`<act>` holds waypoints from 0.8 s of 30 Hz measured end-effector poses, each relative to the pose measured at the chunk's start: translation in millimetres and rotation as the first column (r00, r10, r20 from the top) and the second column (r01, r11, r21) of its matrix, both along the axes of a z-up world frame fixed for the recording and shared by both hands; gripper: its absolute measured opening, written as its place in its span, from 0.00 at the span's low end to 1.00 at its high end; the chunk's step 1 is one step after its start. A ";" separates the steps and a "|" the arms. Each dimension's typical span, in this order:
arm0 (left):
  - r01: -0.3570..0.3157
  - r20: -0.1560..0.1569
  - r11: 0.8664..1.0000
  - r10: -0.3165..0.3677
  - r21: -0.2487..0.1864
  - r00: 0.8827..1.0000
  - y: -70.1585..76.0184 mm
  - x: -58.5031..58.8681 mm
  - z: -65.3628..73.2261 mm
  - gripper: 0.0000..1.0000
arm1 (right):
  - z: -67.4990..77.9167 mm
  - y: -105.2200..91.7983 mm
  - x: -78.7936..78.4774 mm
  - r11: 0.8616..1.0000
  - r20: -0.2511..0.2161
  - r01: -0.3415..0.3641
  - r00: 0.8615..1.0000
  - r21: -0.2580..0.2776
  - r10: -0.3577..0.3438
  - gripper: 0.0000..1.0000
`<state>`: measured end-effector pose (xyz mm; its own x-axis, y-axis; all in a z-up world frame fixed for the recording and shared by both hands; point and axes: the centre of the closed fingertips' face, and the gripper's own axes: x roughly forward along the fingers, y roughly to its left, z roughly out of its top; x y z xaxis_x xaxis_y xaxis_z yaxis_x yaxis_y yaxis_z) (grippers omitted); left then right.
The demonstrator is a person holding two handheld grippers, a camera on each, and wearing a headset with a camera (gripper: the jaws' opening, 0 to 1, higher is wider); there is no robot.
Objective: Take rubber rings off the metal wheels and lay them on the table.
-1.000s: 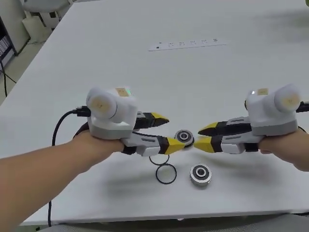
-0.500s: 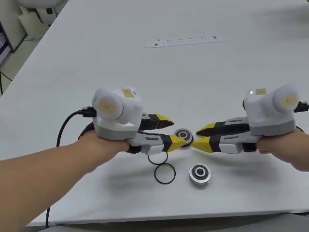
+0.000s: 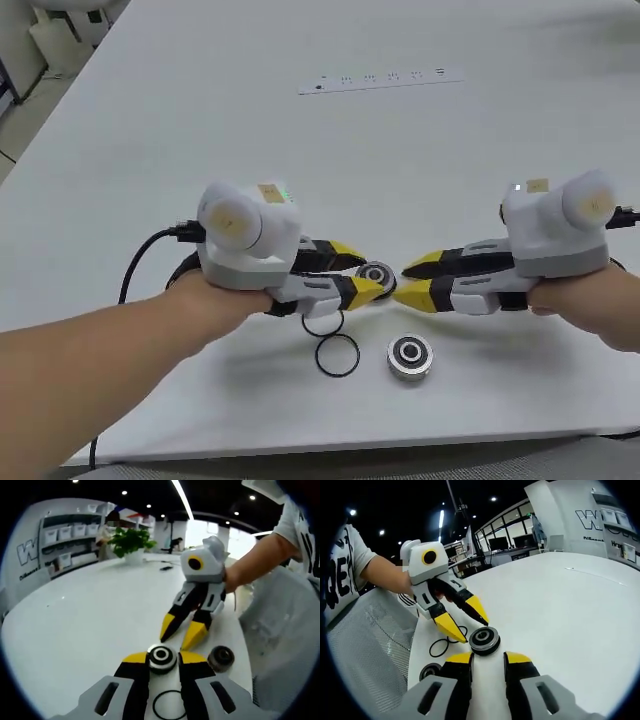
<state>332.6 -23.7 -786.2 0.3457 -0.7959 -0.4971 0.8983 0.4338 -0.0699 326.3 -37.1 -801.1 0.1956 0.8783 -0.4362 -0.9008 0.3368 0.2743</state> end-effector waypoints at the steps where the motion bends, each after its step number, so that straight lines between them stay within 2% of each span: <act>1: 0.001 0.001 1.000 -0.001 0.001 1.000 0.1 0.1 -0.5 0.23 | 0.2 0.2 -0.2 1.000 0.000 0.000 1.000 0.001 0.000 0.22; 9: -0.005 0.002 1.000 0.005 0.018 1.000 1.5 2.1 -4.9 0.20 | 0.9 0.0 -0.6 1.000 0.002 0.002 1.000 0.001 -0.002 0.22; 16: 0.008 0.043 0.999 -0.010 0.048 0.999 -1.3 3.1 -4.6 0.16 | 1.5 0.1 -1.1 1.000 0.003 0.005 1.000 0.003 -0.005 0.22; 21: 0.020 0.055 0.997 -0.024 0.070 0.998 -3.9 0.5 -4.6 0.16 | 2.2 0.8 -0.9 1.000 0.005 0.006 1.000 0.007 -0.006 0.21; 24: 0.019 0.050 0.997 -0.022 0.069 0.998 -3.5 1.2 -4.8 0.16 | 2.4 1.3 -1.4 1.000 0.005 0.005 1.000 0.007 -0.005 0.21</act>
